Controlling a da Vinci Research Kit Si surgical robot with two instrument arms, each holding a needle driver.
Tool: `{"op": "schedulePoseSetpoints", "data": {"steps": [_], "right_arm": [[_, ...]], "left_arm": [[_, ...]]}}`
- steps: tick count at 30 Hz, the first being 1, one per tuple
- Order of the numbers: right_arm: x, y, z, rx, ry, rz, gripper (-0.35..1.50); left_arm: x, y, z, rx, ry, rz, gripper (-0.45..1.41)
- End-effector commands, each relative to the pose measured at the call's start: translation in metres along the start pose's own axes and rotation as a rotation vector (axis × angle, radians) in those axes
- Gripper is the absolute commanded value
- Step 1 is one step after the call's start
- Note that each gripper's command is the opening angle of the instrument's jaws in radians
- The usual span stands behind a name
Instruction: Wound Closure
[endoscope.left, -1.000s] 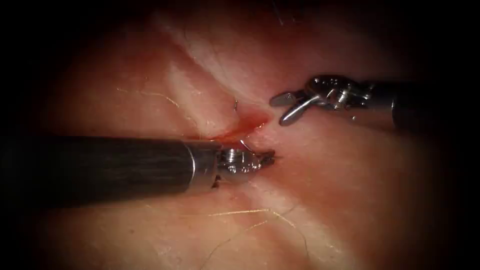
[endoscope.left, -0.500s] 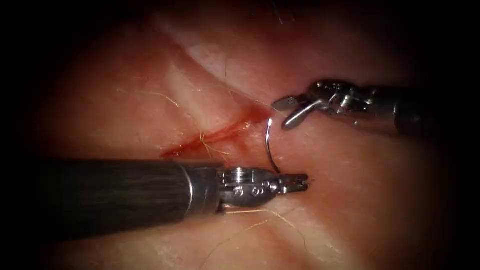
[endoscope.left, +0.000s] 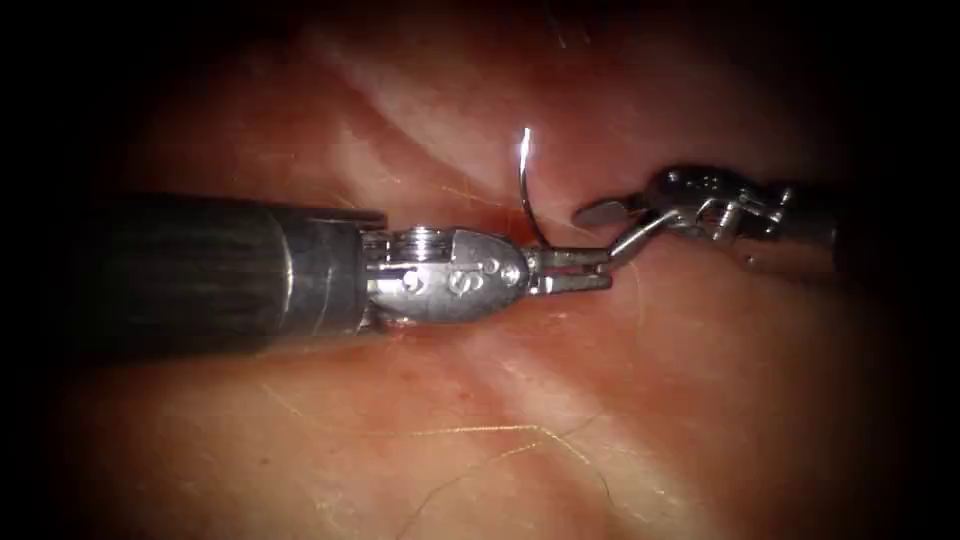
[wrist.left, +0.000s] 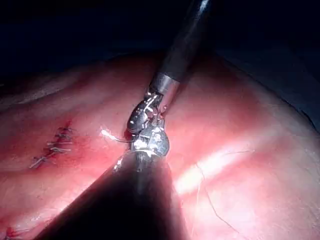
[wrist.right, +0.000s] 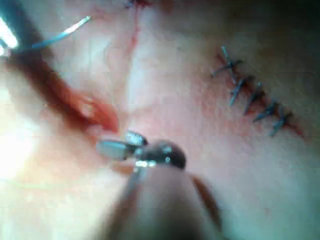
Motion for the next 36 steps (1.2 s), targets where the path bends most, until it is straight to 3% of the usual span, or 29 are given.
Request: {"op": "schedulePoseSetpoints", "data": {"steps": [1, 3, 6, 8, 17, 26, 36], "right_arm": [[0.0015, -0.0001, -0.0001, -0.029, 0.002, -0.038, 1.09], [0.0029, -0.0011, -0.0009, -0.056, 0.012, -0.031, 1.16], [0.005, -0.0031, -0.0019, -0.116, 0.071, -0.015, 1.11], [0.0053, -0.0035, -0.0017, -0.126, 0.084, -0.019, 1.09], [0.0055, -0.0062, 0.0028, -0.225, 0.148, -0.021, 1.2], [0.0043, -0.0035, 0.0088, -0.272, 0.17, -0.036, 1.03], [0.0029, 0.0001, 0.012, -0.3, 0.162, -0.064, 1.01]], "left_arm": [[0.0006, -0.0007, -0.0003, 0.008, 0.008, 0.005, -0.45], [0.0014, -0.0014, -0.0022, 0.022, 0.014, 0.01, -0.45], [0.0027, -0.0025, -0.0059, 0.054, 0.037, 0.006, -0.45], [0.003, -0.0028, -0.0065, 0.061, 0.044, 0.007, -0.45], [0.0019, -0.0028, -0.0091, 0.059, 0.042, 0.014, -0.45], [0.0002, -0.0016, -0.0091, 0.044, 0.048, 0.039, -0.45], [0.0001, -0.0016, -0.0096, 0.04, 0.05, 0.04, -0.45]]}}
